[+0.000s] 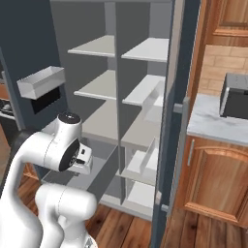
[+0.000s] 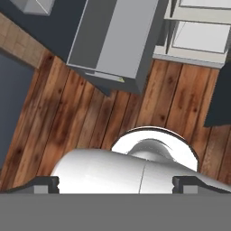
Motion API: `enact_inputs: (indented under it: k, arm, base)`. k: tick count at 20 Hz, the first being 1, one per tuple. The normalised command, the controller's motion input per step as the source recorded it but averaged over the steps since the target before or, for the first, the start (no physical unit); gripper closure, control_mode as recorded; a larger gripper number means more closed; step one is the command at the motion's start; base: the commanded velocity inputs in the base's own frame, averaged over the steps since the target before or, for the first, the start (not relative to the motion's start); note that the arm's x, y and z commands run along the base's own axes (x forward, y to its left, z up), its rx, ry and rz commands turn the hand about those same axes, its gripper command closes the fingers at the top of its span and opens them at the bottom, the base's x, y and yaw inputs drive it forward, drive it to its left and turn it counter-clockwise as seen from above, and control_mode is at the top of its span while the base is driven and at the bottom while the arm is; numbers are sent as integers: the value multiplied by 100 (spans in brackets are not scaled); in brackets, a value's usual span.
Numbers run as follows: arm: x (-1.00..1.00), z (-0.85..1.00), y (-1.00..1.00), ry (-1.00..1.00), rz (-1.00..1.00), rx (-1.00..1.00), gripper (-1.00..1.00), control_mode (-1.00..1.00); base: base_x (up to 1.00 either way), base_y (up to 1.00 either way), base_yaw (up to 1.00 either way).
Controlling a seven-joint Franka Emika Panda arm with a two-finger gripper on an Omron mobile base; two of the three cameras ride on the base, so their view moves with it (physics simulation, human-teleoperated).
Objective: Take the mango and lemon wedge from the fridge shelf and place them in the freezer drawer to begin freezing them.
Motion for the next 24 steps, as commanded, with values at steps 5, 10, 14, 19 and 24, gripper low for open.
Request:
enact_inputs:
  k: [5,10,14,19,24]
  arm:
    - [0,0,0,0,0,0,-100,100]
    - [0,0,0,0,0,0,-100,100]
    - [0,0,0,0,0,0,-100,100]
    - [0,0,0,0,0,0,-100,100]
    - [0,0,0,0,0,0,-100,100]
  base:
    - [30,-34,0]
    - [20,-43,-3]
    - [54,-11,-13]
    - [34,2,-19]
    - [3,35,-22]
